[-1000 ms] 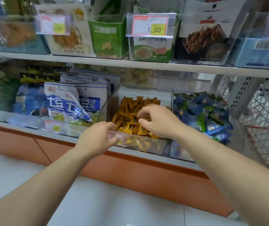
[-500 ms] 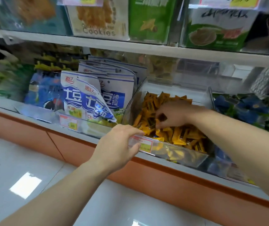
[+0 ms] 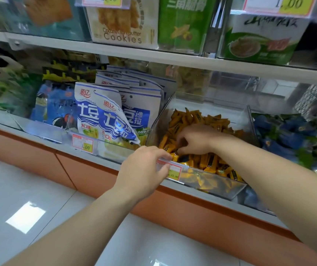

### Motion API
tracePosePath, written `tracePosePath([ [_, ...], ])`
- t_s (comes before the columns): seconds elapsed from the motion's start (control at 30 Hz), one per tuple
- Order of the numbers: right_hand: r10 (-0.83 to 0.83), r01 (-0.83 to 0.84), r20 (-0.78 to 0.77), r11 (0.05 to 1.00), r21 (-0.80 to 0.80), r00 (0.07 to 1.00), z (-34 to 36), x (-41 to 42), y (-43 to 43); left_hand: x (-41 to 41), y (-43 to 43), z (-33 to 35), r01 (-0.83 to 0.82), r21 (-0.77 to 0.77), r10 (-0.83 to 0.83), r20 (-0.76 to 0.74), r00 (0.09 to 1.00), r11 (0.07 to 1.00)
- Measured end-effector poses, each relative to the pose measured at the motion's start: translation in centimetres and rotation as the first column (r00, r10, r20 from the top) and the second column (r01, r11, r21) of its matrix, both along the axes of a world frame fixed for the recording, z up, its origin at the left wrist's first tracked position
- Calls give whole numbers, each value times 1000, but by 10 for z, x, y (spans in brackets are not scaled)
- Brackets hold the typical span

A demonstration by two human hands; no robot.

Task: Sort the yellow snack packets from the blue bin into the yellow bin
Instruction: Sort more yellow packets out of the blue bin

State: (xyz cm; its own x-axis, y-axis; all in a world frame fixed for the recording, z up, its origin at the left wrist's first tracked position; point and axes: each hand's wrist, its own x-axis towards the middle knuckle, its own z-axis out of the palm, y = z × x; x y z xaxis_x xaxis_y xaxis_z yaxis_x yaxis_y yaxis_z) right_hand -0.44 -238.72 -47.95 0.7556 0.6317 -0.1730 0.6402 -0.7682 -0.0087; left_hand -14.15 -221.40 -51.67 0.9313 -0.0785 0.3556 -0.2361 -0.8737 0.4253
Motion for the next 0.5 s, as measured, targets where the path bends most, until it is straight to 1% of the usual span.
tracePosePath([
  [0.07, -36, 41, 41, 992, -116, 998, -1, 6, -2, -1, -1, -1, -11, -17, 11, 6, 1000, 1000],
  [0.13, -133, 128, -15, 975, -180, 991, -2, 13, -8, -1, -2, -1, -14, -33, 14, 4, 1000, 999],
  [0.2, -215, 187, -70, 940, -286, 974, -4, 16, -11, -1, -2, -1, -13, -39, 13, -4, 1000, 999],
  [0.27, -233, 197, -43, 896, -398, 972, -6, 14, -4, -1, -2, 0, -15, -41, 15, -6, 1000, 999],
  [0.33, -231, 193, -49, 899, -394, 972, -7, 14, 7, -2, -2, 0, -12, -45, 12, -6, 1000, 999],
  [0.5, -231, 185, -142, 942, -278, 963, -12, 12, 10, -2, -1, 0, 2, -54, -3, -19, 1000, 999],
])
